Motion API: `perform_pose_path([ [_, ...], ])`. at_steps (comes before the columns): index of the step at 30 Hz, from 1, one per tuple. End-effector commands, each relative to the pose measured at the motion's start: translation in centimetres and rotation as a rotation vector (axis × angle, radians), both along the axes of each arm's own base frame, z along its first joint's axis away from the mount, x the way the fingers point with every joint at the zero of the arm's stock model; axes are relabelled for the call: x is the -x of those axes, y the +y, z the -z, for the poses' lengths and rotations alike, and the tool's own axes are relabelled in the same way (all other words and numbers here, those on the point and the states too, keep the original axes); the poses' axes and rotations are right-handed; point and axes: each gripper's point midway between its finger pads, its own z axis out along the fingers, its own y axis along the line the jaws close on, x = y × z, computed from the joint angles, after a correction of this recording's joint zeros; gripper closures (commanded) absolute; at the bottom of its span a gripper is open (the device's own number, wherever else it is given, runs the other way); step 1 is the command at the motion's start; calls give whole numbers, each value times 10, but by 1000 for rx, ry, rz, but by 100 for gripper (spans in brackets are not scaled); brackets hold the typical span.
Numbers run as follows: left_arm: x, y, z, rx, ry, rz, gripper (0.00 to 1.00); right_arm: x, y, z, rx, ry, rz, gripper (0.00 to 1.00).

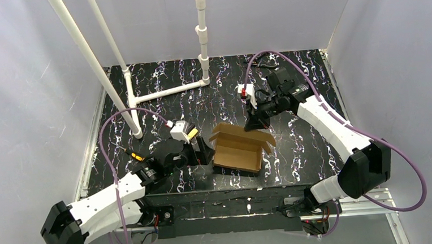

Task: Fold the paper box

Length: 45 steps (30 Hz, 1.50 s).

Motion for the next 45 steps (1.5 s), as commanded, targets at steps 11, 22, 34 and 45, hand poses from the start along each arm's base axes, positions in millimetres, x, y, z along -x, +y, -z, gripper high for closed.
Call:
perform_pose_path([
  [11, -32, -23, 16, -116, 82, -58, 21, 5, 18, -9, -60, -47, 5, 93],
  [22, -49, -20, 42, -368, 27, -109, 50, -2, 22, -5, -51, -34, 60, 93],
  [34, -50, -21, 47, -633, -58, -100, 100, 0, 24, 3, -44, -18, 65, 93],
  [45, -47, -13, 59, -725, -88, -140, 94, 2, 27, 9, -40, 1, 63, 74],
])
